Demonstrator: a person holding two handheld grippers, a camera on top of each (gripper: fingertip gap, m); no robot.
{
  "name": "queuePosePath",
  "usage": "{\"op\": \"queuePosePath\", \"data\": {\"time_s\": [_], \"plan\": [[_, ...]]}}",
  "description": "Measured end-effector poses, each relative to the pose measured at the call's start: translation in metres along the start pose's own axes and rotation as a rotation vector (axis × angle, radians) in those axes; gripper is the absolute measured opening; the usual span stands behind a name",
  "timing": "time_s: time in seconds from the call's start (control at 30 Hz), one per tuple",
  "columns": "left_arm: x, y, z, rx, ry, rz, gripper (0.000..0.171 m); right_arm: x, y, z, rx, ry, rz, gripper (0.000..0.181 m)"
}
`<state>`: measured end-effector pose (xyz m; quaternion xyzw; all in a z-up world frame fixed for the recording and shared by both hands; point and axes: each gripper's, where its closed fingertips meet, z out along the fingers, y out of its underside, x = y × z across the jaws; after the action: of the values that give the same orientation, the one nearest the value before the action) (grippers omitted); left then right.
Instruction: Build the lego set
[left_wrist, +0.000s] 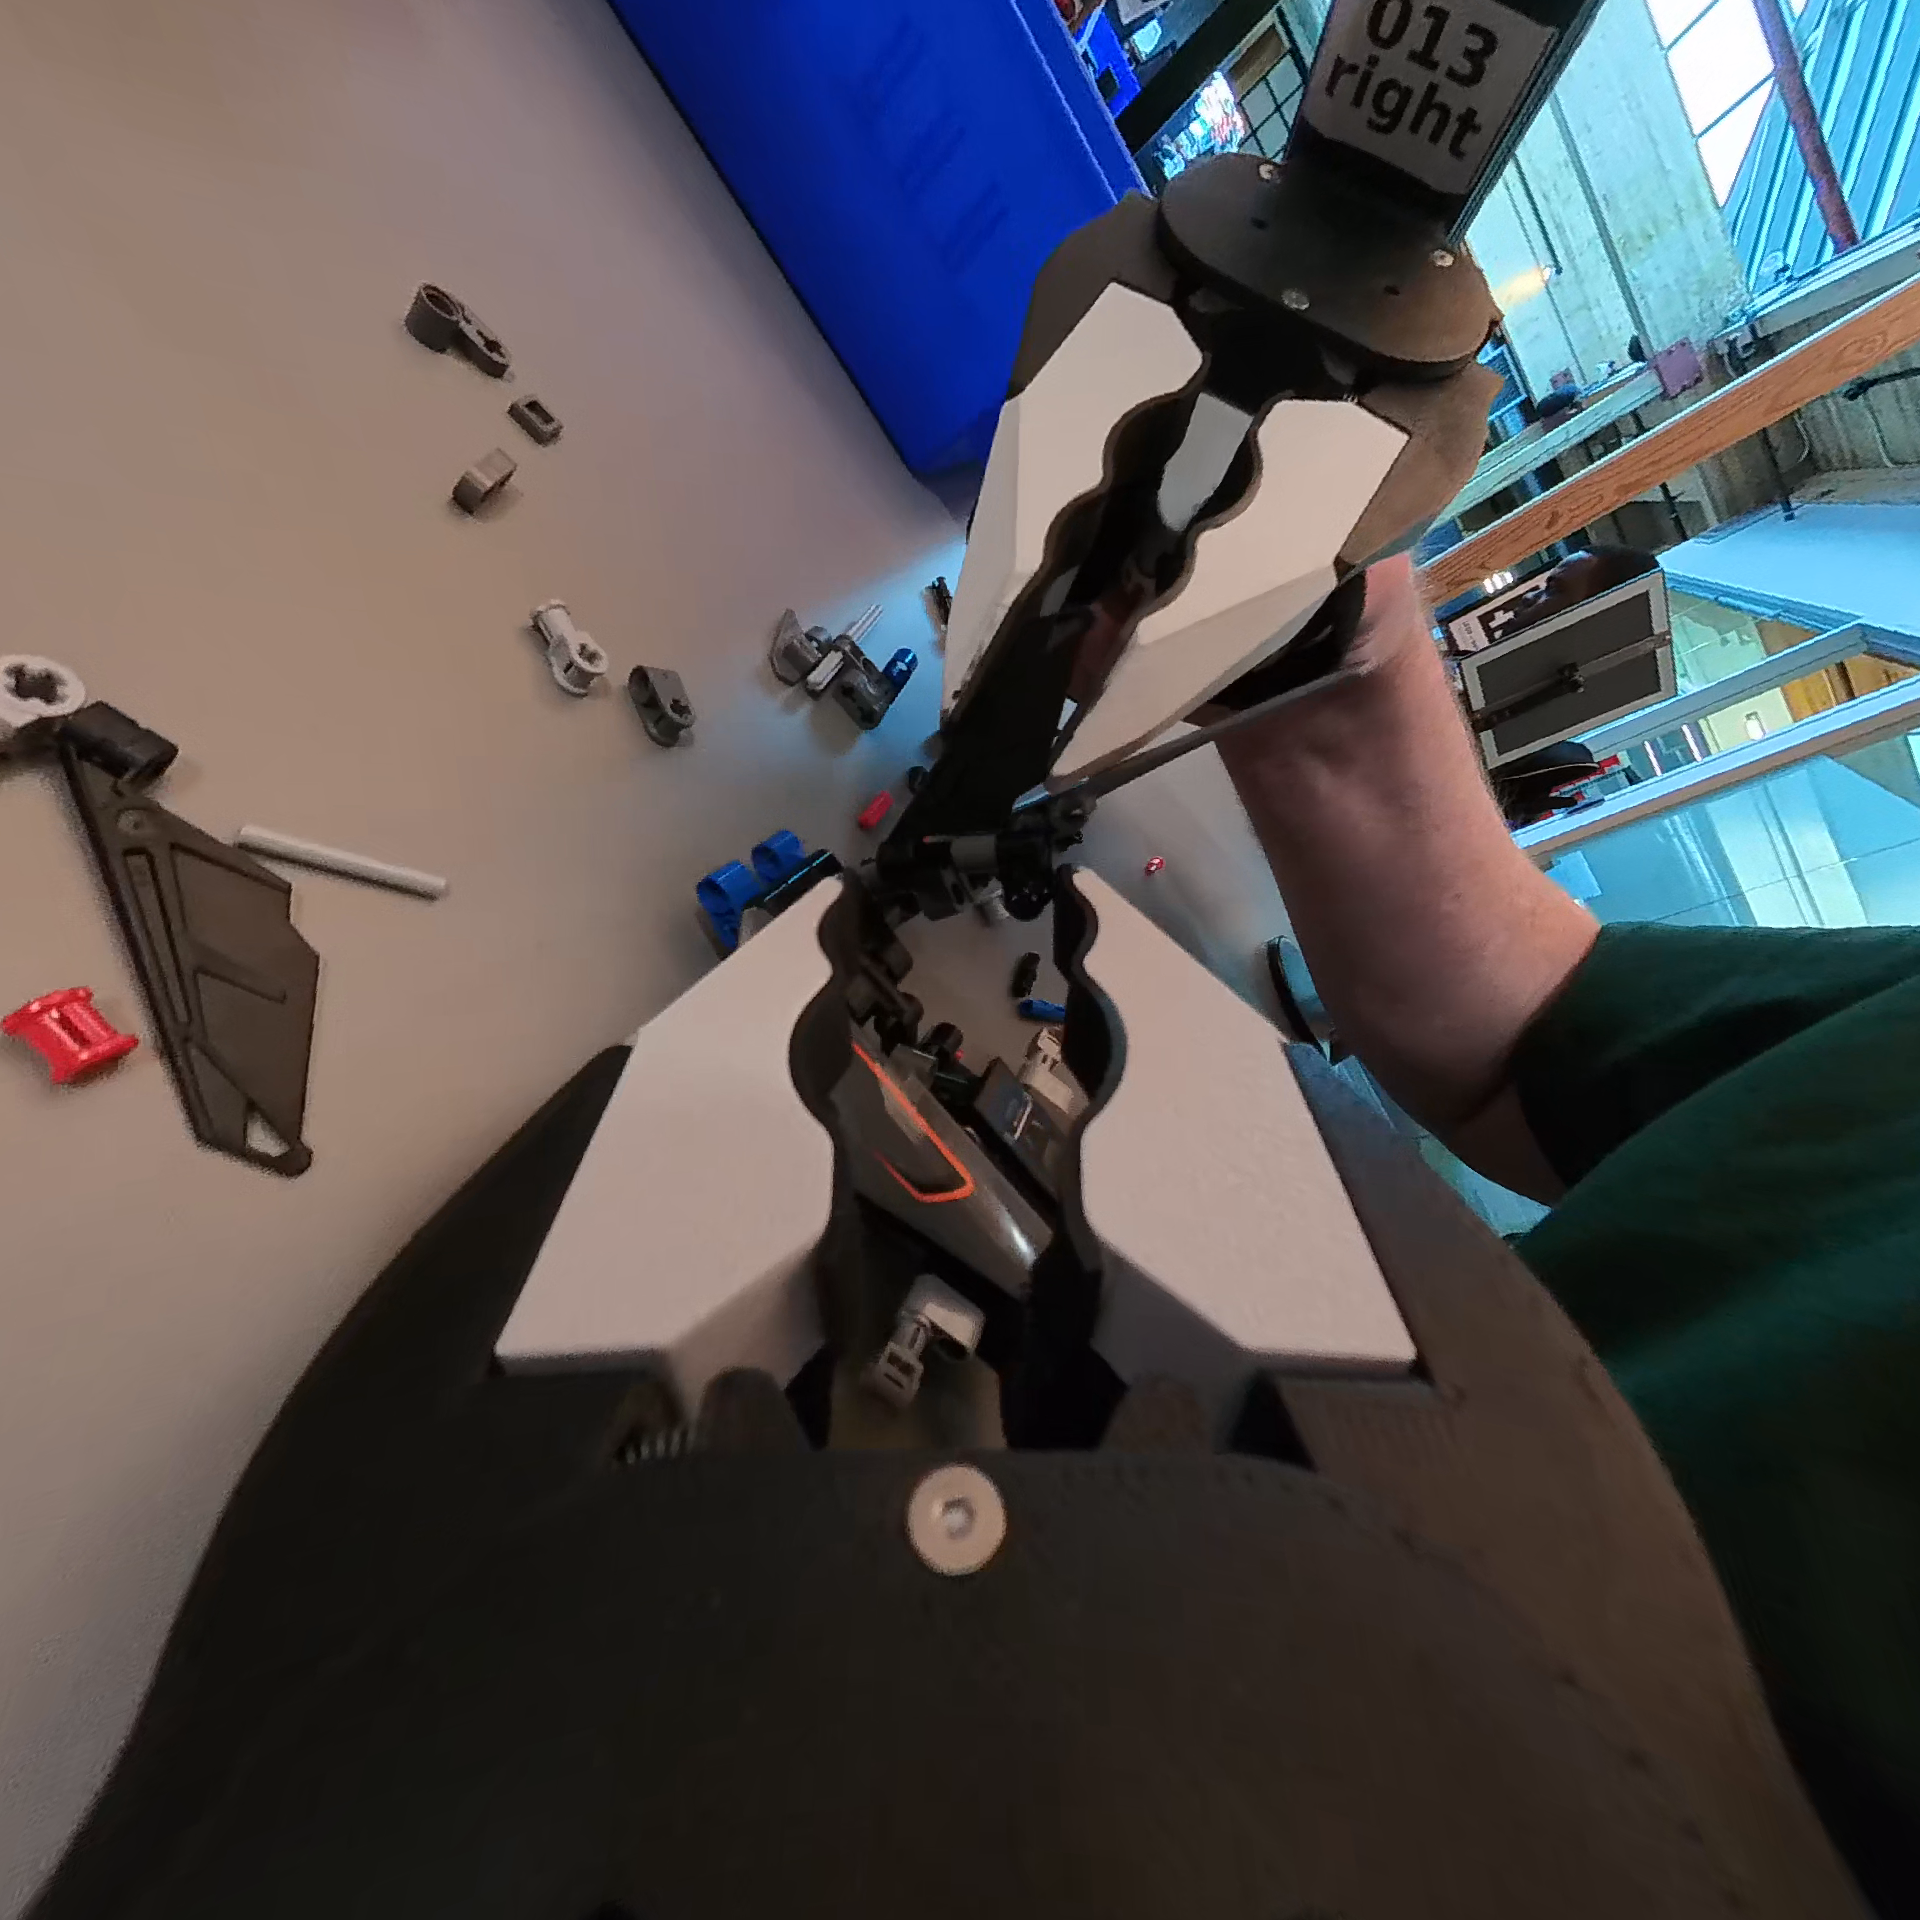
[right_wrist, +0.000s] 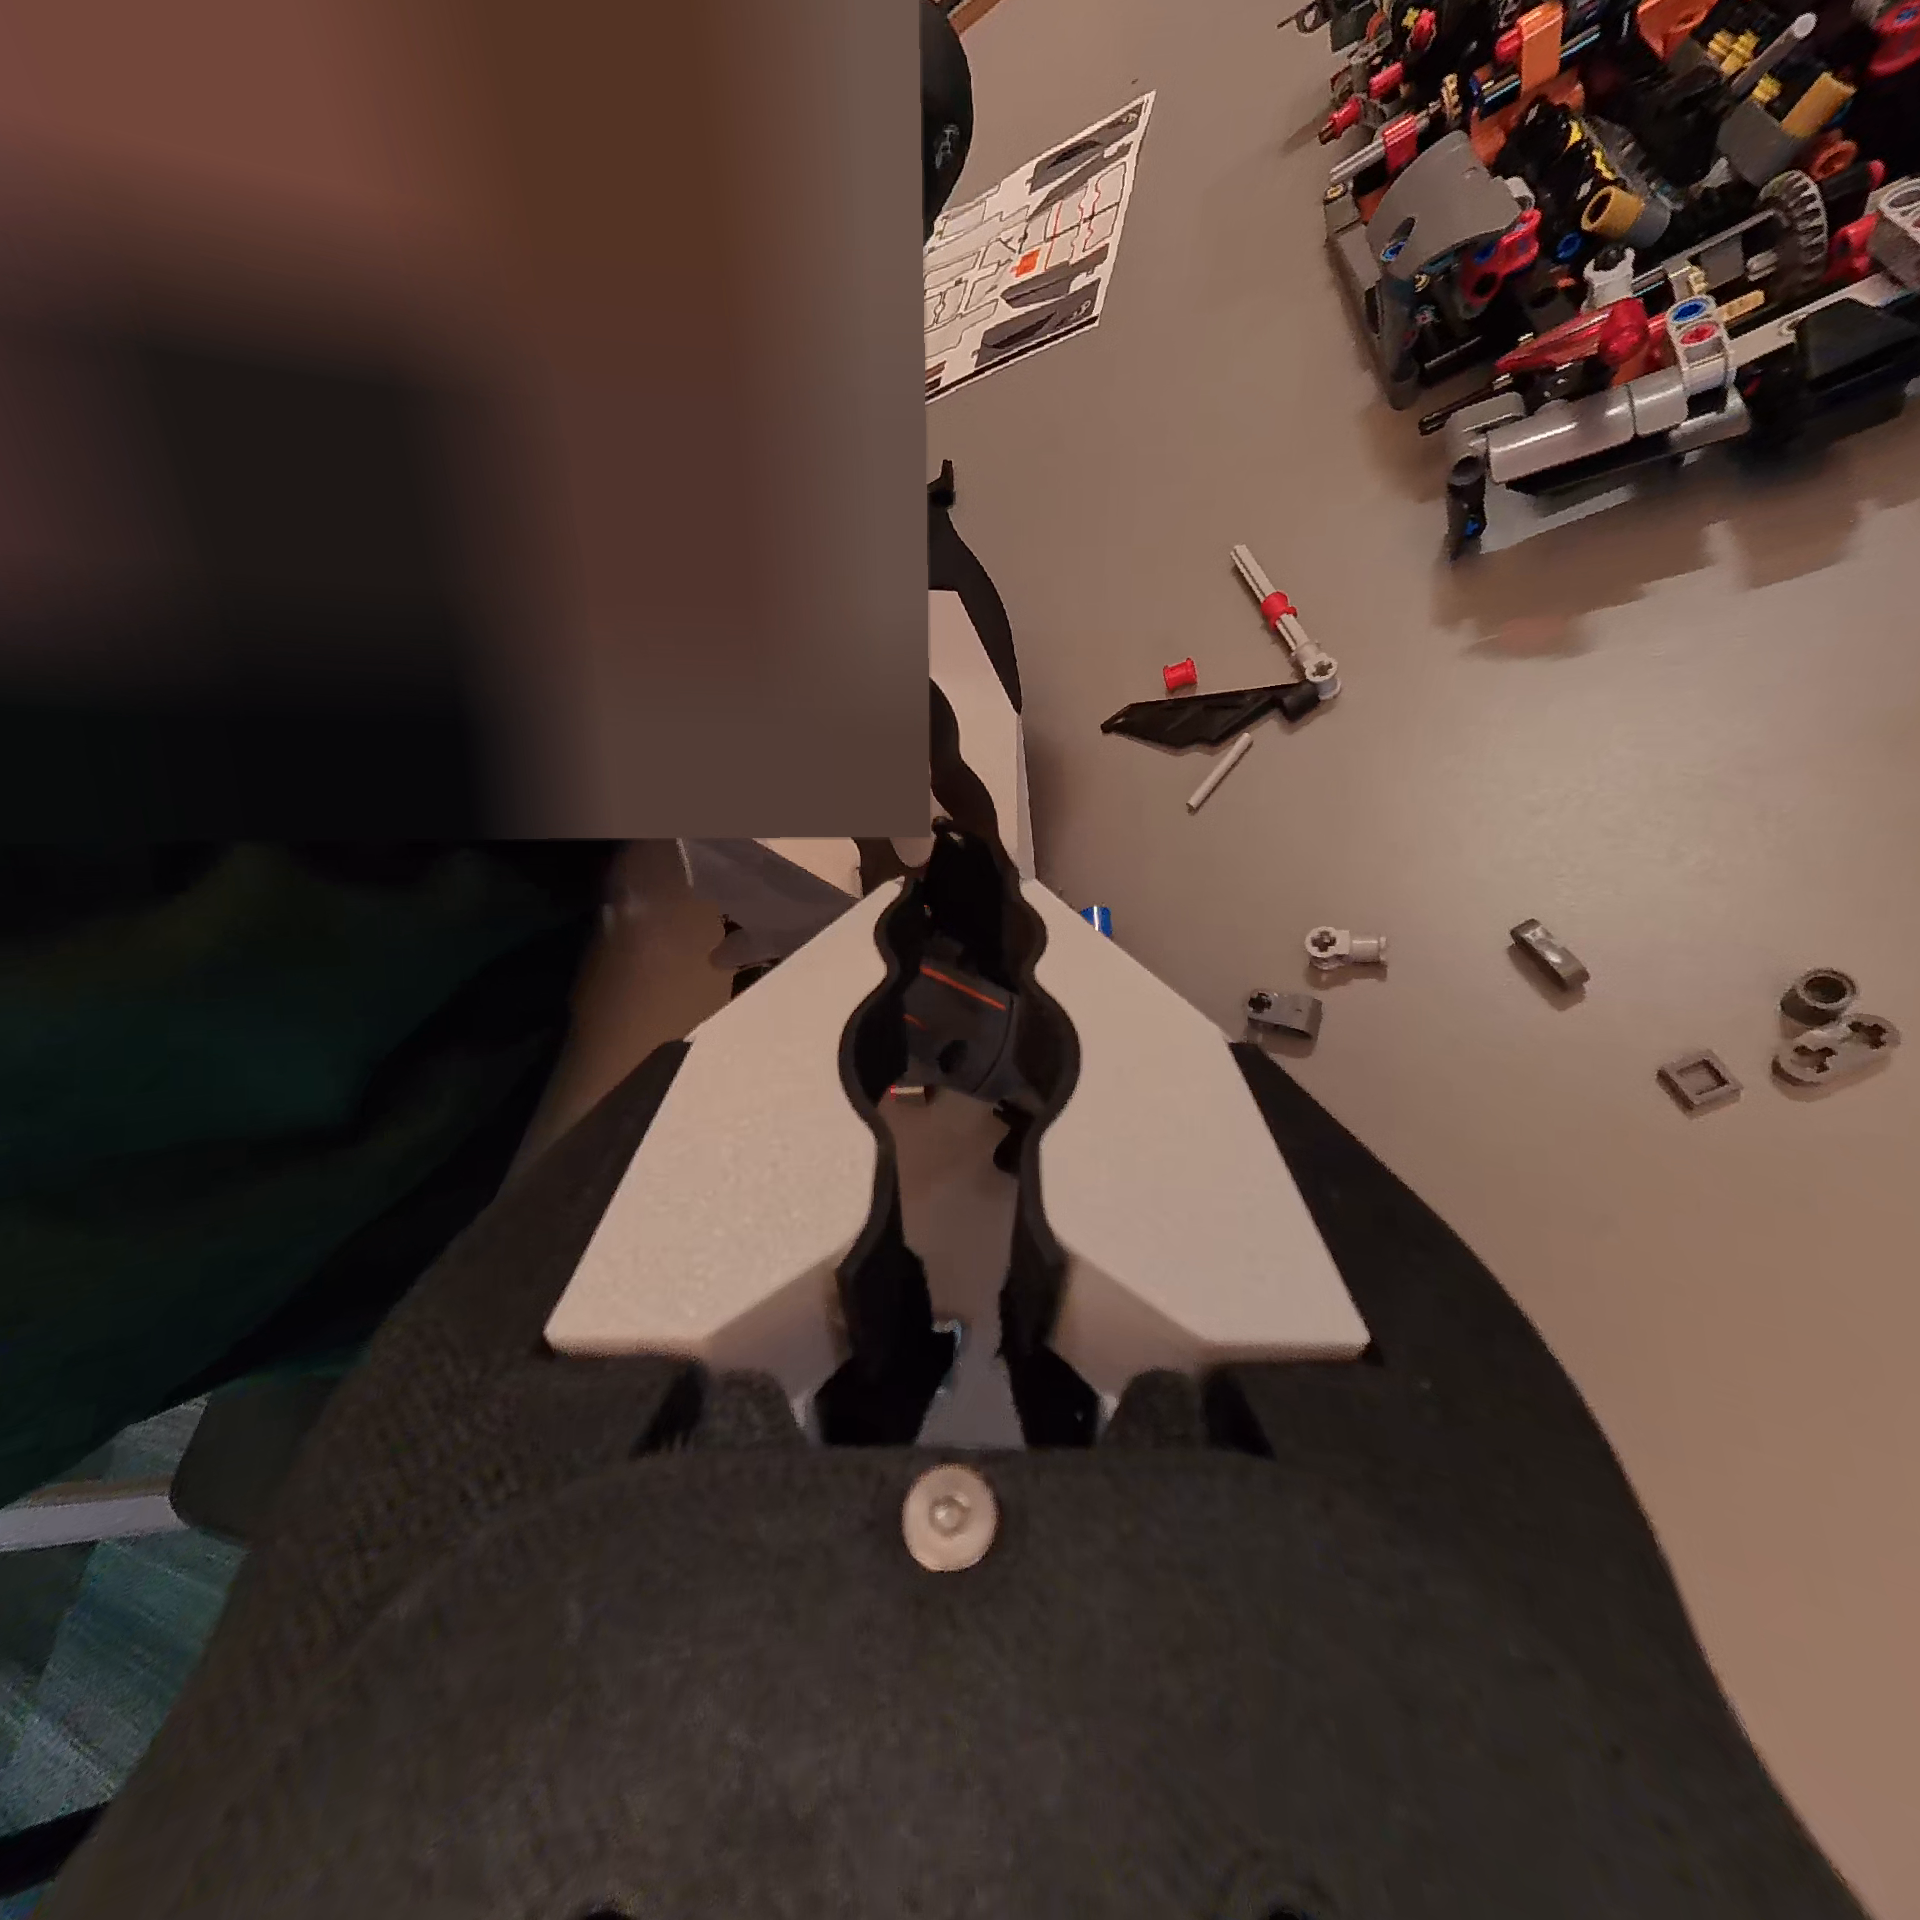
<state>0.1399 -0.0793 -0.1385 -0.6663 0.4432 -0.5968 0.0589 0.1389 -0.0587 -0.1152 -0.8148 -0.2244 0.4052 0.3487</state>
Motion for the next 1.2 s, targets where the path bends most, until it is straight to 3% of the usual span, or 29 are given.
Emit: {"op": "queuePosePath", "data": {"time_s": [1.2], "plan": [[0.0020, 0.0009, 0.0048, -0.023, 0.025, -0.010, 0.032, -0.0017, -0.0048, 0.0034, -0.039, -0.116, -0.020, 0.012]]}}
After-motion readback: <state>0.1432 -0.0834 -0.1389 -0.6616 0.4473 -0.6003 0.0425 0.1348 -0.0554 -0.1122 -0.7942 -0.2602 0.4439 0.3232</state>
